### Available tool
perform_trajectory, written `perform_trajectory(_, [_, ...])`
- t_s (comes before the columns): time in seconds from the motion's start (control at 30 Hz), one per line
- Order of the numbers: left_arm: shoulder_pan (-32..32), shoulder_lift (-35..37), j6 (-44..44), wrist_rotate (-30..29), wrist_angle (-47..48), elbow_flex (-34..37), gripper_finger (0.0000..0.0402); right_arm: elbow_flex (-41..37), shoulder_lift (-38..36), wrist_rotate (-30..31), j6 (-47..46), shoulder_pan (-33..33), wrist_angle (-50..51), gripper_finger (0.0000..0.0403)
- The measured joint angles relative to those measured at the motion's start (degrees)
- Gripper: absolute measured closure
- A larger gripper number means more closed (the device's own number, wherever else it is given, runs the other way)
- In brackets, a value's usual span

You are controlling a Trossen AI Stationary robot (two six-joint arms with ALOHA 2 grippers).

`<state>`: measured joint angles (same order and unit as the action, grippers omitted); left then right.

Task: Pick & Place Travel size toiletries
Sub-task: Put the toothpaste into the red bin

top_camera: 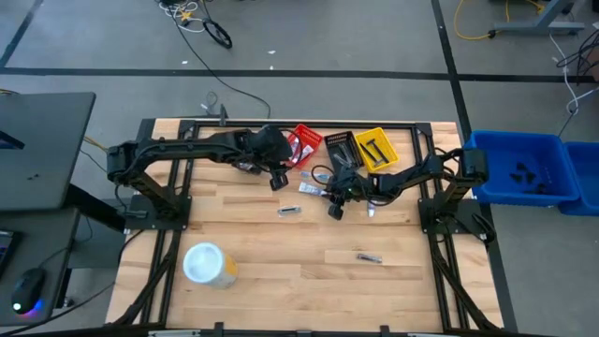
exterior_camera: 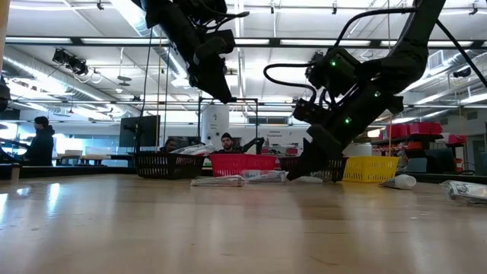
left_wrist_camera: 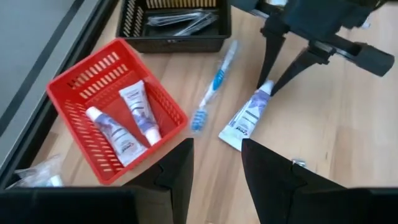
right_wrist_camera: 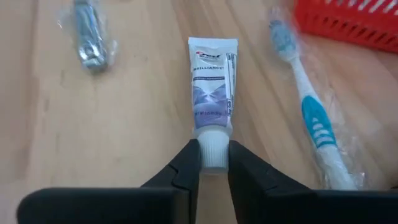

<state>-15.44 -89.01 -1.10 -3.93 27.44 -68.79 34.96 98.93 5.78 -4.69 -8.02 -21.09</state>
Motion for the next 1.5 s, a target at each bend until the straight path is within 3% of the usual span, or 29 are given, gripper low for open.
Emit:
perform_trajectory(0.27, [3.8,0.0,-4.76,0.12,-0.02,0.0,0.0258,0.0,-11.38,-0.65,-5.26,0.95,5.74,0.0337])
perform_trajectory(0.47, [8.63,-0.04,-12.1,-2.71,-3.75,0.01,0.0258,0.0,-23.4,-7.75,-14.13,-0.65,11.96,0.0337])
perform_trajectory(0.6, [11.75,-0.07,-17.53,-2.85,-7.28,0.02,0.0258,0.0,-27.46,-16.56,-17.81,-1.93,12.44,0.0337])
perform_trajectory(0.73, [14.59,-0.07,-21.71,-4.78,-9.68,0.02,0.0258,0.0,-28.89,-21.98,-20.6,-2.11,11.66,0.0337])
perform_trajectory(0.9, [17.57,-0.07,-25.71,-14.52,-11.15,0.02,0.0258,0.0,-28.95,-25.2,-23.23,-2.16,10.4,0.0337])
perform_trajectory(1.17, [19.15,-0.07,-26.69,-18.72,-11.1,0.02,0.0261,0.0,-28.94,-28.55,-24.94,-2.12,6.07,0.0336])
perform_trajectory(1.5, [19.15,-0.07,-26.85,-19.73,-10.94,0.02,0.0344,0.0,-28.93,-28.18,-25.42,-2.15,5.39,0.0336])
